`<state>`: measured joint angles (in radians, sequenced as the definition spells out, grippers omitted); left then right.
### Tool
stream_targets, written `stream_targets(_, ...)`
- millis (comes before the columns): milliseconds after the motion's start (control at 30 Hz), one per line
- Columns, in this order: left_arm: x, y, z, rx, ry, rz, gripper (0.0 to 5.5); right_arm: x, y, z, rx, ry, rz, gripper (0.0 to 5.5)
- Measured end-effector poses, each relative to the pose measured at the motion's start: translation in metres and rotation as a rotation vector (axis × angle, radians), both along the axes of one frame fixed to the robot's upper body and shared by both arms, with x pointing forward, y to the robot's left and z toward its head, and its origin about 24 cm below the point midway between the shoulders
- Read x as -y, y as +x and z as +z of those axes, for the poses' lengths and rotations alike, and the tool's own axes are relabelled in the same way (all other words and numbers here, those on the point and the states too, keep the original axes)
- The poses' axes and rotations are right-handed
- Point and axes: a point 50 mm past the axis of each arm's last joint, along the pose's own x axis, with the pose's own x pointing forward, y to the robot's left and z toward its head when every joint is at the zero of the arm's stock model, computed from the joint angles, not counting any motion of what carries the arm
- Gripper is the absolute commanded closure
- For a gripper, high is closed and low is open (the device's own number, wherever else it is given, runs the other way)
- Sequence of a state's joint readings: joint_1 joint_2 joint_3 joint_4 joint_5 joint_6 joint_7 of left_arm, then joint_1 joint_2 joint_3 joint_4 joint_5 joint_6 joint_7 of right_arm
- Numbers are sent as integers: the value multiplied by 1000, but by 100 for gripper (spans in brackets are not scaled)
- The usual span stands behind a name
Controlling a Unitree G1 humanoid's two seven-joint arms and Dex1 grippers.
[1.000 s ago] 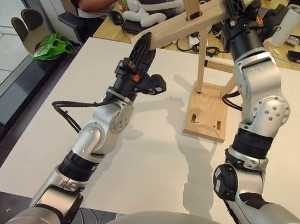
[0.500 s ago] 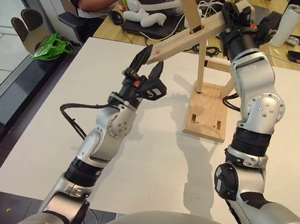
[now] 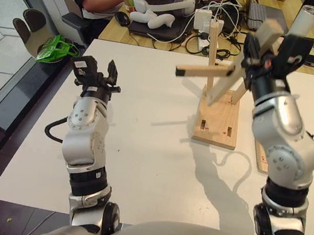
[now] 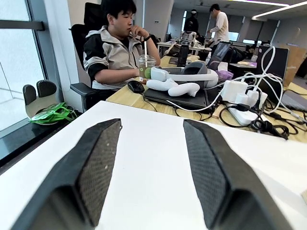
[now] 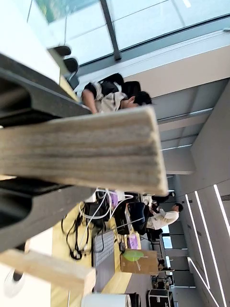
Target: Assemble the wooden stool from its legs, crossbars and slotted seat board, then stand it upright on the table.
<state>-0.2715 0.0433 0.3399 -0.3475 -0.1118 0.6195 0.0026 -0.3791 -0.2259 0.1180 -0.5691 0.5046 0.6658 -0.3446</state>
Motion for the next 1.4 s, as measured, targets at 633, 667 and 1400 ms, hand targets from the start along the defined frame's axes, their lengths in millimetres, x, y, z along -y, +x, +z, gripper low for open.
stream_targets(633, 1, 9, 14, 8, -36, -8, 309, 23, -31, -33, -106, -86, -258, 451)
stream_targets(667, 2, 9, 14, 9, -35, -10, 309, 20, -32, -34, -109, -84, -240, 451)
stream_targets(1400, 14, 11, 15, 6, -19, -45, 309, 39, -8, -48, -182, 4, -276, 451)
